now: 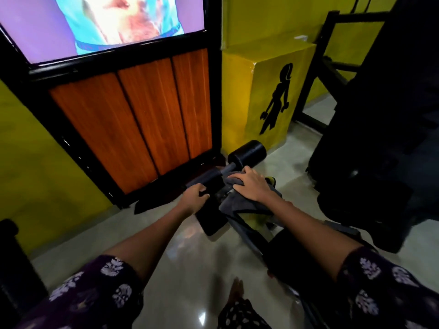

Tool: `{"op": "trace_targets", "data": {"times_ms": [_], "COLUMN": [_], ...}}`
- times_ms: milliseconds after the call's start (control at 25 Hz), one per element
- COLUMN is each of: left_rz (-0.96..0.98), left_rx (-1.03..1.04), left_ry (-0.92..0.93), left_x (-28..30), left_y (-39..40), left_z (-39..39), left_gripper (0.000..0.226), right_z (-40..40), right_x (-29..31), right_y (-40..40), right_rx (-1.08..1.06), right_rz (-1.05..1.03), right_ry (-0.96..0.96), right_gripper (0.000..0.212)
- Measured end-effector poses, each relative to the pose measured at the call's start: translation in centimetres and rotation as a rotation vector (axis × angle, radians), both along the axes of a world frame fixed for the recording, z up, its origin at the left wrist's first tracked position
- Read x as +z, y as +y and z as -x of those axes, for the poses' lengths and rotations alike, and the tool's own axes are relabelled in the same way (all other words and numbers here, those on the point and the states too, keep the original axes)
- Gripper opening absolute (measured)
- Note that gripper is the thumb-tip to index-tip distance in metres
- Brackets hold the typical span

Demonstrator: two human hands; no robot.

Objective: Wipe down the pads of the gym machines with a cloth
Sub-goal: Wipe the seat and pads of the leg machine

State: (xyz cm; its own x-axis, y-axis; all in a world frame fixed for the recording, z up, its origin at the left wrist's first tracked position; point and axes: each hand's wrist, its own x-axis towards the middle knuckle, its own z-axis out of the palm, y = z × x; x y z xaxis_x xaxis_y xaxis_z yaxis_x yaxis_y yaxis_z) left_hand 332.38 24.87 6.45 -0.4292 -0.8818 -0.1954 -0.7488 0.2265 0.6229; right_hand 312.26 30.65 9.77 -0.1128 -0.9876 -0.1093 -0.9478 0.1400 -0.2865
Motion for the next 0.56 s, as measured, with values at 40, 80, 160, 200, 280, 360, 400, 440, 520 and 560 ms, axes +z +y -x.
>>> {"op": "trace_targets", "data": {"times_ms": [40,80,160,200,280,360,400,440,520,560], "left_rz": [-0.001,-0.002,-0.007,-0.012,-0.013,-0.006,-0.002,-0.012,-0.035,-0.064], "left_rx": [0.008,0.014,0.016,0.01,-0.021,-0.039,-0.051,-0.068,-0.122,-0.143], "left_ry": [-0.003,-0.007,-0.022,-0.037,-0.073,-0.084,-0.089,-0.102,-0.109,-0.109], "left_x": [0.0,0.0,0.1,0.0,0.0,-0.1,-0.3,-0.3,-0.9,-1.6], "left_y": [-1.3,-2.7,-5.7,-7.4,-10.7,-13.8,-15.0,-15.8,-18.0,-19.1], "left_z": [0.0,0.1,0.7,1.3,2.7,4.2,4.9,5.6,7.1,7.7], "left_gripper": [0.038,0.037,0.036,0.037,0.038,0.038,0.037,0.036,0.036,0.037], "right_z": [0.1,0.4,1.3,2.0,3.3,4.3,4.7,5.0,6.1,6.6], "right_x": [-0.4,-0.8,-1.6,-2.1,-2.8,-3.2,-3.4,-3.7,-4.3,-4.8], "right_y": [-1.4,-2.8,-6.0,-7.7,-10.8,-13.6,-14.6,-15.3,-17.3,-18.2], "right_rx": [-0.003,-0.006,-0.008,-0.004,-0.01,-0.043,-0.055,-0.068,-0.113,-0.136], "right_rz": [-0.006,-0.007,-0.01,-0.016,-0.031,-0.049,-0.056,-0.061,-0.07,-0.083], "right_ry": [0.001,0.0,-0.019,-0.029,-0.039,-0.063,-0.068,-0.067,-0.072,-0.071], "right_gripper": [0.04,0.04,0.04,0.04,0.039,0.039,0.039,0.04,0.04,0.04]}}
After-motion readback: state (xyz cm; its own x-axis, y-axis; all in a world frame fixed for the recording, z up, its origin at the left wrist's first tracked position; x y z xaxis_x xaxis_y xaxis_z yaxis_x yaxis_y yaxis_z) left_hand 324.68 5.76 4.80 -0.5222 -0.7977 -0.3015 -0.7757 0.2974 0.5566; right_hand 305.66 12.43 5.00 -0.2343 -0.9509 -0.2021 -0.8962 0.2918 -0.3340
